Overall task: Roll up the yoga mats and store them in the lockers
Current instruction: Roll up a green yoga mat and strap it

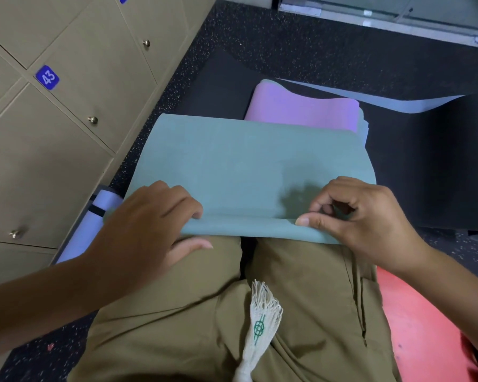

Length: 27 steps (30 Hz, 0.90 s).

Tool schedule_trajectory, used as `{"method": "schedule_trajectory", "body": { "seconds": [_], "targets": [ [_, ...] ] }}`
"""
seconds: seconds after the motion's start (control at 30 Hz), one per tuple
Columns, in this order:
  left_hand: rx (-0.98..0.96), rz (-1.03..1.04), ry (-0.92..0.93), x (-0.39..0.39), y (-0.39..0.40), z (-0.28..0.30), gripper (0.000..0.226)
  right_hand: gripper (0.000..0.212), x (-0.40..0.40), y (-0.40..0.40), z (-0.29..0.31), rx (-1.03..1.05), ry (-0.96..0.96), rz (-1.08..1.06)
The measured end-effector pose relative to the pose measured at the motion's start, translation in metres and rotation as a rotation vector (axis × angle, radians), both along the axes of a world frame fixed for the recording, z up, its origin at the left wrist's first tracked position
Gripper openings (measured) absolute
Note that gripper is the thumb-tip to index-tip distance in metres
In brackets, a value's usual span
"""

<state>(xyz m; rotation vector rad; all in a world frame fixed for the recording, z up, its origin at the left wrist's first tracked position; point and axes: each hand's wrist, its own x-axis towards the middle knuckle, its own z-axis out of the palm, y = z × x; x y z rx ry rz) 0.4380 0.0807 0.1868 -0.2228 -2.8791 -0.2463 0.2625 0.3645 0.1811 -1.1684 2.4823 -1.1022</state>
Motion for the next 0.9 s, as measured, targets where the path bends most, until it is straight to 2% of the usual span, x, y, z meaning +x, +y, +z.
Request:
{"method": "schedule_trajectory", "body": {
  "seconds": [0.1,0.3,0.4,0.5,0.57,0.7,0.77,0.9],
  "targets": [
    [0.039,0.02,-0.03,-0.002,-0.003,-0.001,0.037,0.03,0.001,0.002,-0.003,-0.055,0.066,-0.022],
    [0.197,0.149,-0.135,-0.015,-0.004,0.002,0.027,0.052,-0.001,0.01,-0.003,0.022,0.513,0.195],
    [0.272,0.195,-0.204,-0.021,-0.005,0.003,0.024,0.049,-0.004,0.01,-0.001,0.08,0.666,0.208],
    [0.397,0.254,-0.262,-0.029,-0.009,0.002,0.027,0.047,-0.004,0.009,-0.003,0.126,0.711,0.155],
    [0.465,0.263,-0.284,-0.034,-0.013,0.001,0.029,0.048,-0.003,0.007,-0.005,0.153,0.682,0.118],
    [0.515,0.259,-0.281,-0.04,-0.016,0.003,0.022,0.045,-0.006,0.002,-0.005,0.172,0.479,0.048],
    [0.492,0.253,-0.232,-0.042,-0.015,0.005,0.015,0.045,-0.01,-0.001,0.0,0.193,0.365,0.04],
    [0.348,0.174,-0.119,-0.045,-0.012,0.004,0.016,0.04,-0.017,-0.006,0.01,0.24,0.093,0.0]
  ]
}}
